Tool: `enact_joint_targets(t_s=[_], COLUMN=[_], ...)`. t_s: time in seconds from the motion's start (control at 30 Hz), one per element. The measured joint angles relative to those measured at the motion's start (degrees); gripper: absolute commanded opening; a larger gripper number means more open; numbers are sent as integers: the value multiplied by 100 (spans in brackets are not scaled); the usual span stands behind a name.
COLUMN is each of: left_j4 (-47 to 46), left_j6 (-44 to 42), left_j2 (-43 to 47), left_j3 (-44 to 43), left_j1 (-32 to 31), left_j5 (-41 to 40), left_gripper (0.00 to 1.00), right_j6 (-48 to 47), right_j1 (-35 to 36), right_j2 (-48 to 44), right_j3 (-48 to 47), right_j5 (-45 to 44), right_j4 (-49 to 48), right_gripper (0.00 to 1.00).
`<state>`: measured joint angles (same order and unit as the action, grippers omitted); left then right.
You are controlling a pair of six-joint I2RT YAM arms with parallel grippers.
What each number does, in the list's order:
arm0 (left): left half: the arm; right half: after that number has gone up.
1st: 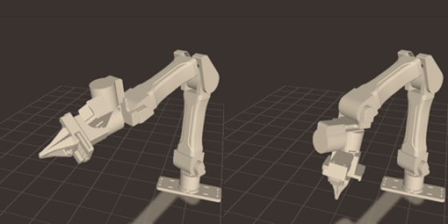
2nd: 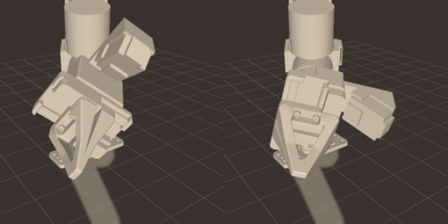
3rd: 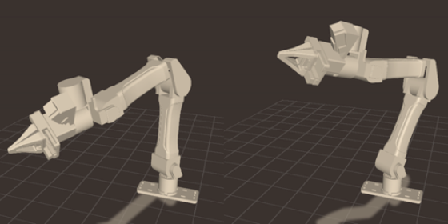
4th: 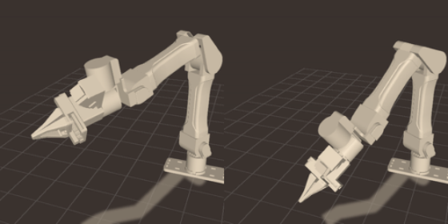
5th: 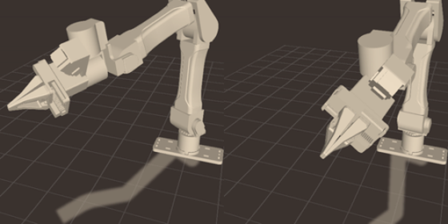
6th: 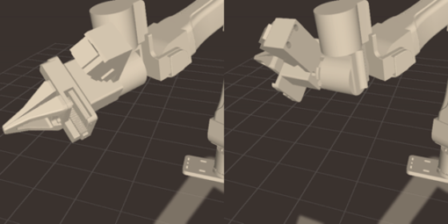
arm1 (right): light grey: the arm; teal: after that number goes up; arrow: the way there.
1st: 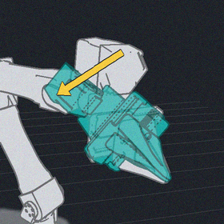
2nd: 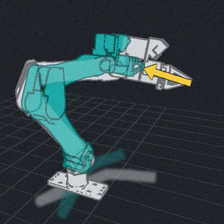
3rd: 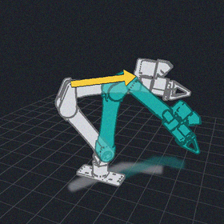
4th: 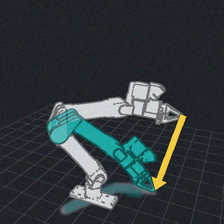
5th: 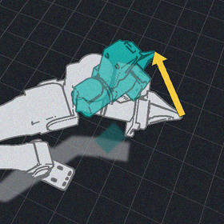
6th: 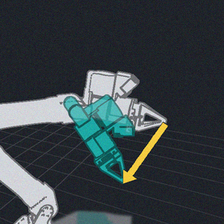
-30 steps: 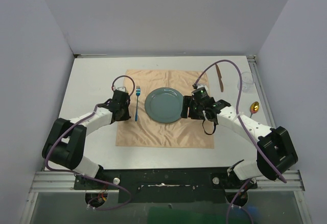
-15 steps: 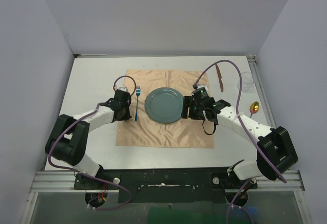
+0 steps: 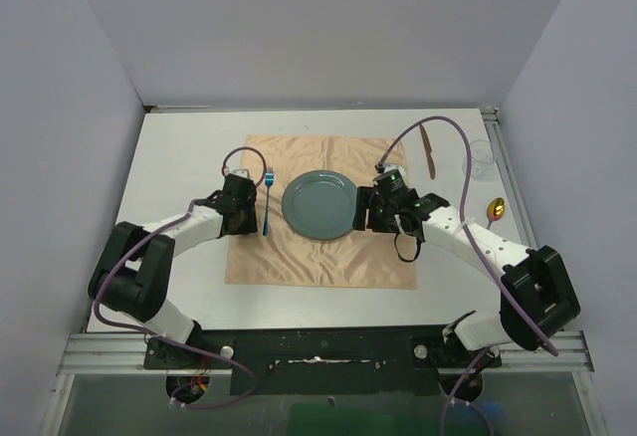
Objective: Set the dinner table for one person
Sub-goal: Place the fork on the napkin, then pick up the knife at the center of the board.
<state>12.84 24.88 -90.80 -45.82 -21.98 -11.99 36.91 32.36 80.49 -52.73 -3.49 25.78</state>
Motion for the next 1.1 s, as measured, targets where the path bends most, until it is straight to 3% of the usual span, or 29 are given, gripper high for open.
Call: enact_joint_targets(t_s=[0.23, 0.53, 0.77, 1.1], left_j4=[380, 710, 485, 363], left_j6=[90, 341, 455, 376], left_j2=[358, 1757, 2844, 2896], left_j3=[-44, -291, -319, -404], left_j1=[-76, -334, -542, -907], left_j5=[-85, -555, -603, -588], left_gripper=[34, 34, 34, 34], right_j6=[-11, -376, -903, -1580], right_j1=[0, -315, -1449, -2455], right_j2=[22, 492, 1445, 3506], right_j3=[-72, -688, -1891, -4507], right_j5=[-7, -374, -973, -1891], right_j4=[9, 219, 474, 656], right_gripper=[66, 67, 67, 63])
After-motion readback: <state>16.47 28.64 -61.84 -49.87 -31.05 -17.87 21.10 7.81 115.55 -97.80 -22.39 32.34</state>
